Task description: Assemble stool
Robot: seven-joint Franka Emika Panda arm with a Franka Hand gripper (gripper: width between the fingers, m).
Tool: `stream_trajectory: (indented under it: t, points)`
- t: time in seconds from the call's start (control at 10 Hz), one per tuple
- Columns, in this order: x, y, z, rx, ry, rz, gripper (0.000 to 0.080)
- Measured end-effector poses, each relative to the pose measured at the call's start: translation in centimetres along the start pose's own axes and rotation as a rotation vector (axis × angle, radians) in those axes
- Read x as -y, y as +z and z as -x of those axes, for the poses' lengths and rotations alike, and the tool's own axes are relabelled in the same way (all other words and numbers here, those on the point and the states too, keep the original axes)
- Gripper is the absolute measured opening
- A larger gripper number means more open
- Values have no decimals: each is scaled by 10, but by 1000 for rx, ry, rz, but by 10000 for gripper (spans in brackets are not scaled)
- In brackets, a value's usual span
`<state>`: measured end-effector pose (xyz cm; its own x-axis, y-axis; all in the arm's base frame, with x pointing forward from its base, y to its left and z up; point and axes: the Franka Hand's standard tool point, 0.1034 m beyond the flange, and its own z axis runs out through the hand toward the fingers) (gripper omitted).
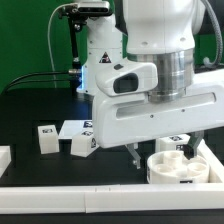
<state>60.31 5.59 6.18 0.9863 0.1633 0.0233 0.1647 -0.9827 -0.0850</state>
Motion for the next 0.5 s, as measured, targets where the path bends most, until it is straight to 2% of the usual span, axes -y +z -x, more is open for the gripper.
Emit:
stream_trajectory:
  t: [0.2, 0.4, 0.5]
  points:
    - [11, -10, 24, 19, 75, -2, 648]
    - [4, -11, 21, 9, 44, 2, 649]
    - [5, -10, 21, 10, 45, 2, 649]
